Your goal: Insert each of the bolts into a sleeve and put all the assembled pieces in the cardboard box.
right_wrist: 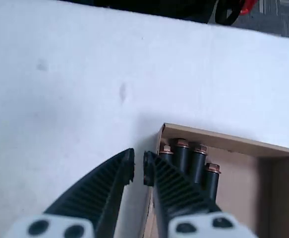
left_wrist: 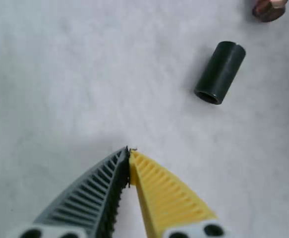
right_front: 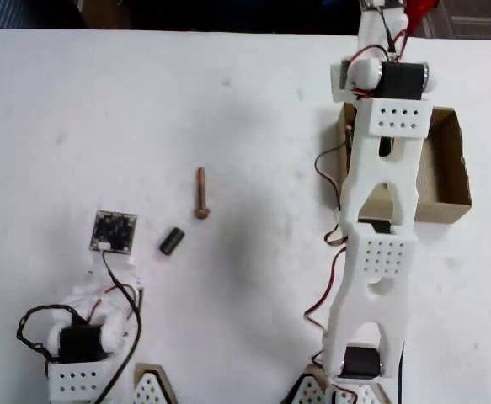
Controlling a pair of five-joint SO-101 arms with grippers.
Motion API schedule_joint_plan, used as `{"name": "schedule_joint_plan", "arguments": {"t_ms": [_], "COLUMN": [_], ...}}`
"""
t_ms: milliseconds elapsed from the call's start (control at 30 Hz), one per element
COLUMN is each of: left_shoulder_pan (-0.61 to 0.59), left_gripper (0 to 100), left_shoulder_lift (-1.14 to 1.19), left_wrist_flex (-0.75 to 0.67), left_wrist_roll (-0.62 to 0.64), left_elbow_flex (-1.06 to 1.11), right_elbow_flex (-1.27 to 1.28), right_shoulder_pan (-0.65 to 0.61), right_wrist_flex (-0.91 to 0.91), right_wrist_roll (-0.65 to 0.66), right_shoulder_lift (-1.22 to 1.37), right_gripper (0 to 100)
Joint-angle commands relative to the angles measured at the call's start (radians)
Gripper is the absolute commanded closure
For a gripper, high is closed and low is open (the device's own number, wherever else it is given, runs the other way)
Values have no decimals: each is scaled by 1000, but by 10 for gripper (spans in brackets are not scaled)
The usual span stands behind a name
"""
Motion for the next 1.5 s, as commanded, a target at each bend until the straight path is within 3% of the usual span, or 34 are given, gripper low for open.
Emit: {"name": "schedule_joint_plan", "arguments": {"t_ms": [0,1100,1467], "left_shoulder_pan": [-18,-22,-242], "left_gripper": [977,977,977], "left_shoulder_lift": [-7,-7,-7], "left_wrist_flex": [-48,-34,6], "left_wrist_roll": [0,0,0], "left_elbow_flex": [-2,-2,-2], "right_elbow_flex": [49,1128,1379], "right_shoulder_pan": [-53,-501,-653], "right_wrist_flex": [30,22,-91], "right_wrist_roll": [-8,0,-8], "right_shoulder_lift": [-139,-1000,-1032], "right_gripper": [982,981,981]}}
